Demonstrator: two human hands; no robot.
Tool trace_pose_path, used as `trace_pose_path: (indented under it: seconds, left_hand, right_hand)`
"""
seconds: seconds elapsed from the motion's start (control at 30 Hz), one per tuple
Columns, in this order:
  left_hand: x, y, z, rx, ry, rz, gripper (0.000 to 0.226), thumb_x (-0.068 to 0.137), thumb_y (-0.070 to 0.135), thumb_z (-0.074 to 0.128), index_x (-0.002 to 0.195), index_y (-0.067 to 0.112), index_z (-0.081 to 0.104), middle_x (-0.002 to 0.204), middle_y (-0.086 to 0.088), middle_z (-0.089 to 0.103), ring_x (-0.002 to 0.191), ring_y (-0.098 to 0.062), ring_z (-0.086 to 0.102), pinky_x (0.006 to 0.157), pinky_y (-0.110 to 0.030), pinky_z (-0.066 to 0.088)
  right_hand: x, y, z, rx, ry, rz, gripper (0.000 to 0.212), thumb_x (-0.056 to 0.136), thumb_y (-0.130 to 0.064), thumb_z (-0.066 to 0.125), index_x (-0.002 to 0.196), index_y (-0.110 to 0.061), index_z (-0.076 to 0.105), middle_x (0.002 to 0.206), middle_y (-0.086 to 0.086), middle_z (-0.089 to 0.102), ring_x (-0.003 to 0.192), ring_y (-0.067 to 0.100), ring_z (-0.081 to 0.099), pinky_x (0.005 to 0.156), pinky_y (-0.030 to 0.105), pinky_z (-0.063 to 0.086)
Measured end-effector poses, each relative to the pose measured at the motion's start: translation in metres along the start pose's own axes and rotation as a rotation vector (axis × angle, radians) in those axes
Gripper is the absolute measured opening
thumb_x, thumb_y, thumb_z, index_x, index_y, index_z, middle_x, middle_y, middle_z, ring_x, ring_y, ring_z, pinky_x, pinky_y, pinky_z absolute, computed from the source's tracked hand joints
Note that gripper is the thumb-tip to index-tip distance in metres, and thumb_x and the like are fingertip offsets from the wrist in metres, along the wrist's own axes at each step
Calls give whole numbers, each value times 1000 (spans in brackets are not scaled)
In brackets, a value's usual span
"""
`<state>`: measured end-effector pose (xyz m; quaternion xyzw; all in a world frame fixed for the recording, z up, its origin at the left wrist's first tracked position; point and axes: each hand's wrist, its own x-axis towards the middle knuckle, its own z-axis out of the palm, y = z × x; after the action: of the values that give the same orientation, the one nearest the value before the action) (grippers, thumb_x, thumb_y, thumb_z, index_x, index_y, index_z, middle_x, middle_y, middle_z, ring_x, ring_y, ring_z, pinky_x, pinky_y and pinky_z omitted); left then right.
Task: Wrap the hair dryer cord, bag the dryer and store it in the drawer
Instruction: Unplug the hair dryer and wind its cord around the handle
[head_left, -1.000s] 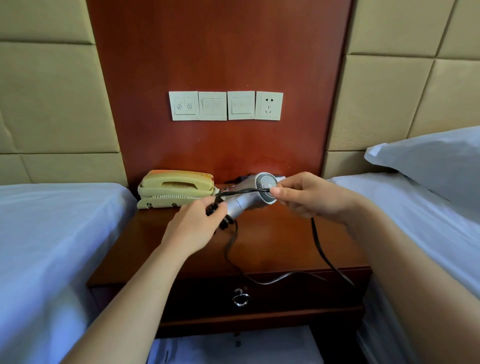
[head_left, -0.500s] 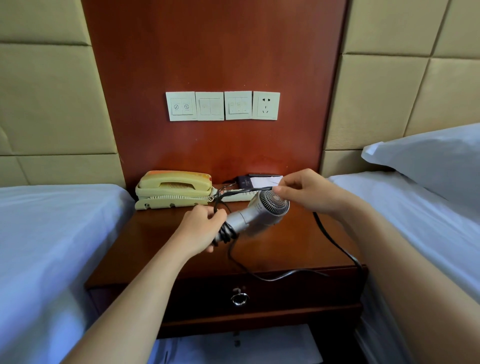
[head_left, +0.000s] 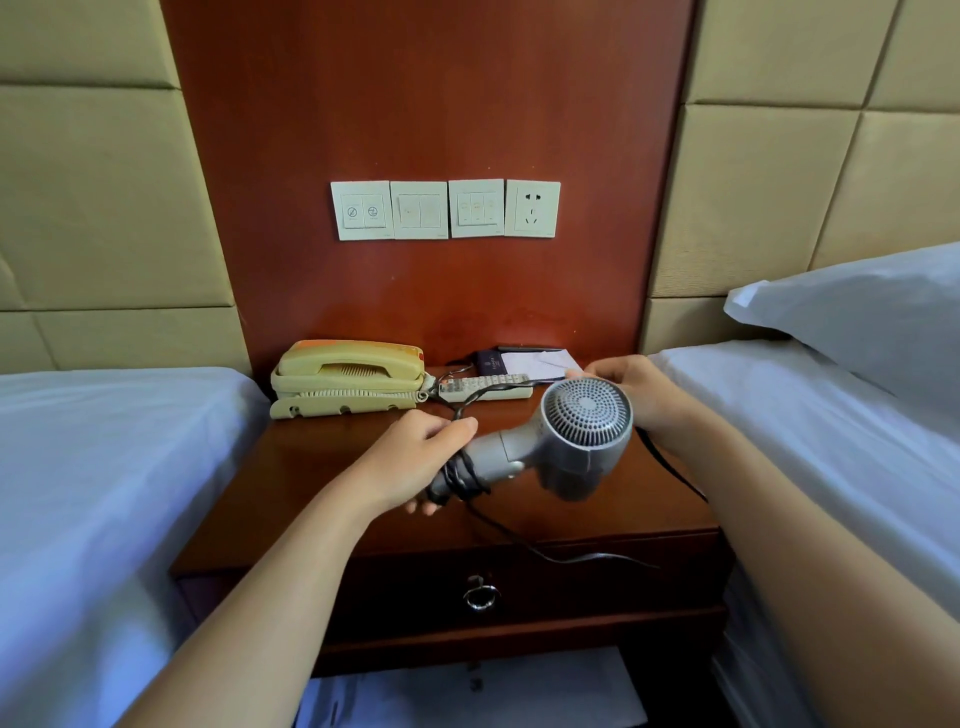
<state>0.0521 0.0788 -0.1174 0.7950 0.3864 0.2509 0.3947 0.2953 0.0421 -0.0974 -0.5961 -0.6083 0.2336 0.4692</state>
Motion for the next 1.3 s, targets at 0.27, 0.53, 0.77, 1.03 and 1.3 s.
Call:
trace_pose_path:
  seconds: [0.27,0.53,0.77,1.03,1.3]
  left_hand:
    - [2,-1,-4,-444,99,47,49,100,27,37,70,-7,56,60,-29,54,28,-19,42,33,-18,29]
    - [7,-8,-14,-787,288,-136,46,98,32,38,78,-3,60,55,-17,60,29,-19,38,33,-16,29]
    - [10,-18,-17,-675,527,-221,45,97,31,38,80,-3,62,62,-16,64,29,-18,43,31,-17,32]
    - [5,-15,-10,-23,681,-118,44,93,38,39,55,17,47,60,-8,54,50,-28,62,48,-36,53]
    - [2,-9,1,302,376,-1,69,93,59,14,96,14,66,70,-8,62,70,-27,65,70,-49,57]
  right_hand:
    - [-6,20,11,66,-108,148,15,80,-4,60,65,-3,57,41,-8,41,41,5,31,43,18,23]
    - [-18,-4,26,-61,-426,75,27,96,-22,49,93,-4,69,55,2,34,42,5,28,40,14,26]
    - [-31,-42,40,-446,-415,-217,25,91,-23,58,69,-22,70,64,-6,61,62,17,55,64,26,45]
    - [-43,-76,57,-900,-224,-412,18,95,-29,45,87,-18,57,91,4,61,90,27,56,67,32,37]
    - [-35,-68,56,-957,-3,-584,29,97,-39,38,97,-20,60,100,-4,65,91,25,60,60,29,30]
